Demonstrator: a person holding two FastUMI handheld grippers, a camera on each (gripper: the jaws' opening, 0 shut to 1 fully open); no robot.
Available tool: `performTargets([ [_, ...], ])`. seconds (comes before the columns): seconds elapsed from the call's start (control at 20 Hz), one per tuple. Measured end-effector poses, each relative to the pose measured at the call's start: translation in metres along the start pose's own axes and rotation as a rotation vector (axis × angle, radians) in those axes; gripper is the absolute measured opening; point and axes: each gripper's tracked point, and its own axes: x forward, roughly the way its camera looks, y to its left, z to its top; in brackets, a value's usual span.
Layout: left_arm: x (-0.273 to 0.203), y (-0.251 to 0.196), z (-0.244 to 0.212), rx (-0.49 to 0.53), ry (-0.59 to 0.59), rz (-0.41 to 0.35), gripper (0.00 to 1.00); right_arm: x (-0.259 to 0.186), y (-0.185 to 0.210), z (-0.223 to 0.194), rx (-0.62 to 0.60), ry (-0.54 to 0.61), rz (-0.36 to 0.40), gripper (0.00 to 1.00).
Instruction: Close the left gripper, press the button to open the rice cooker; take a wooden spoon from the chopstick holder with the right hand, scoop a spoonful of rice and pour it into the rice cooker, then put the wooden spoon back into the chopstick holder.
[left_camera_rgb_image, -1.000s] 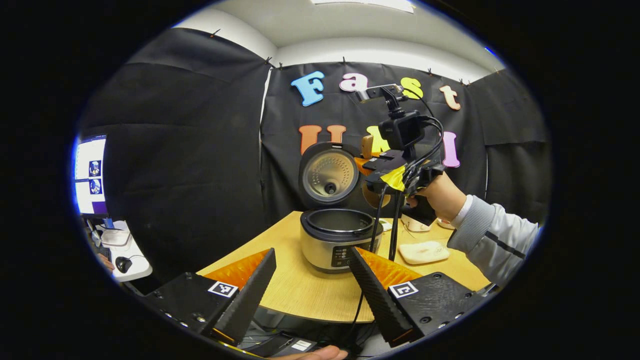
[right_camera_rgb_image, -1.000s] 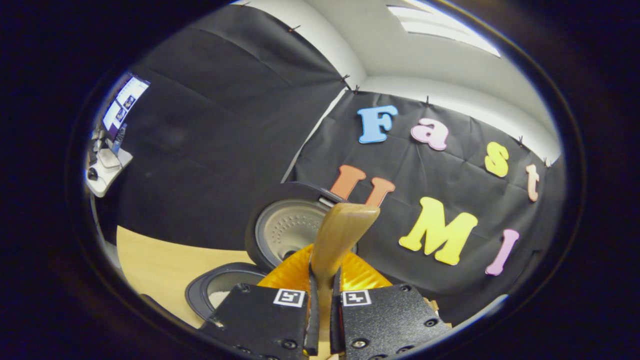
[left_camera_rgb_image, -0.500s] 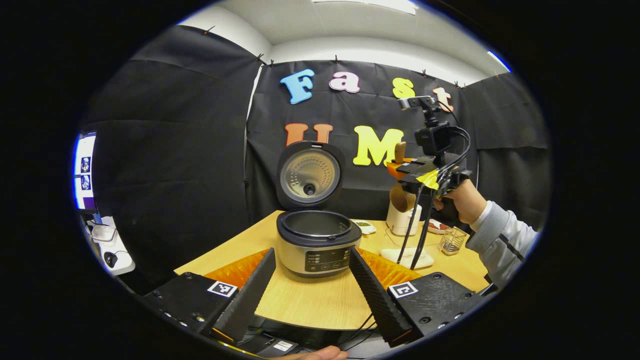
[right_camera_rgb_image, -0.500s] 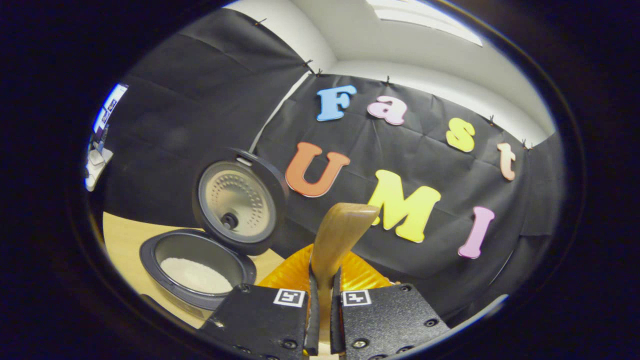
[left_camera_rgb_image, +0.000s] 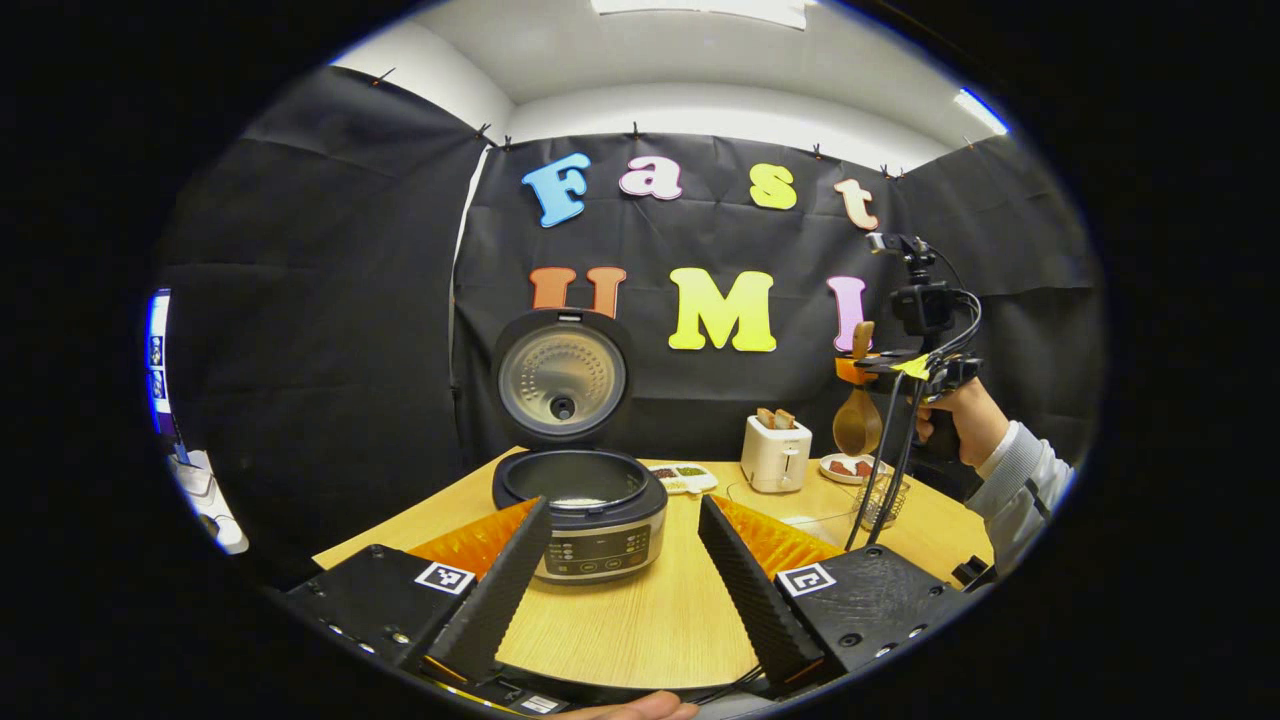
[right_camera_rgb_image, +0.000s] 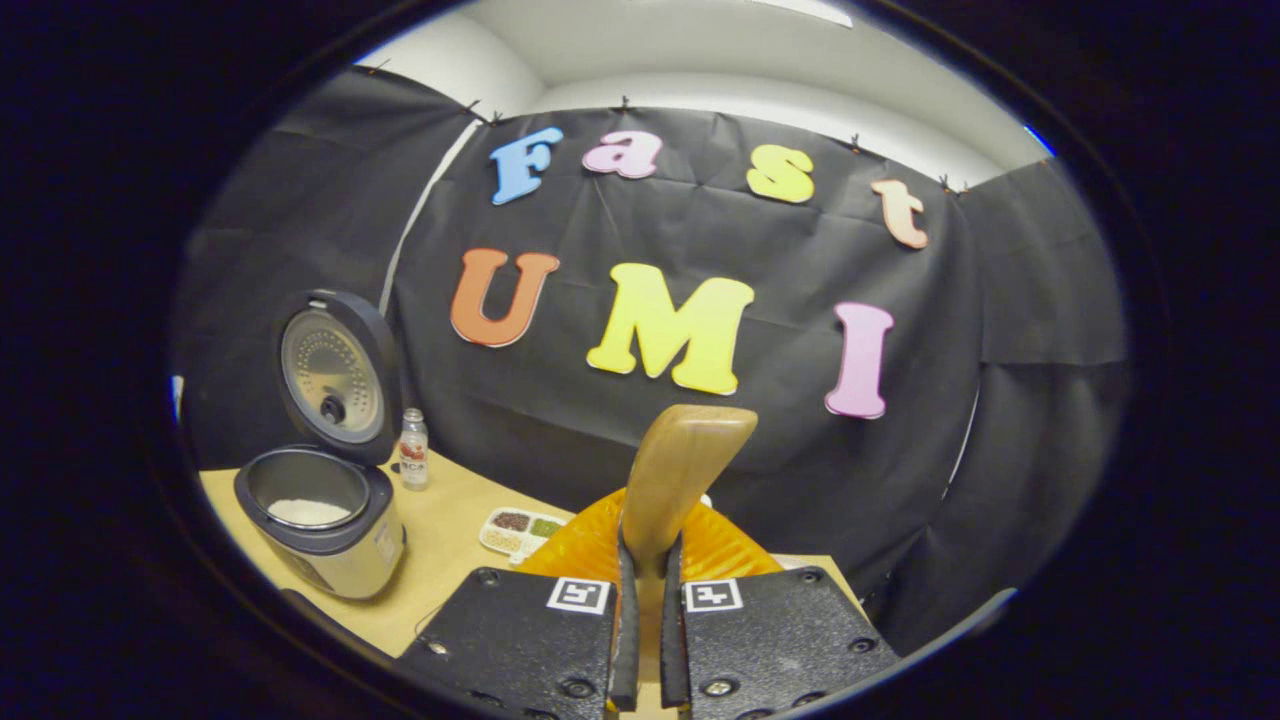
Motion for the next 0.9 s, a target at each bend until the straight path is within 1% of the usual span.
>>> performTargets([
  [0.15,0.000,-0.001,0.005,0.012,-0.022,-0.012,0.95,-0.009,-0.048,-0.005,0.077,0.014,-0.043,0.14],
  [0.25,-0.001,-0.001,0.007,0.028,-0.033,-0.015,0.95,-0.013,-0.081,-0.007,0.084,0.009,-0.084,0.14],
  [0.4,0.000,0.002,0.015,0.069,-0.060,0.016,0.95,-0.015,-0.119,-0.015,0.122,0.005,-0.139,0.14],
  [0.55,0.001,-0.003,0.017,0.077,-0.060,0.009,0.95,-0.007,-0.134,-0.037,0.155,0.033,-0.154,0.14],
  [0.75,0.006,-0.012,0.017,0.075,-0.055,-0.005,0.95,0.009,-0.124,-0.058,0.255,0.059,-0.081,0.16],
  [0.8,0.005,-0.012,0.016,0.075,-0.052,-0.006,0.94,0.015,-0.125,-0.065,0.267,0.062,-0.078,0.16],
  [0.9,0.007,-0.010,0.015,0.076,-0.042,0.001,0.94,0.023,-0.132,-0.076,0.287,0.064,-0.094,0.16],
])
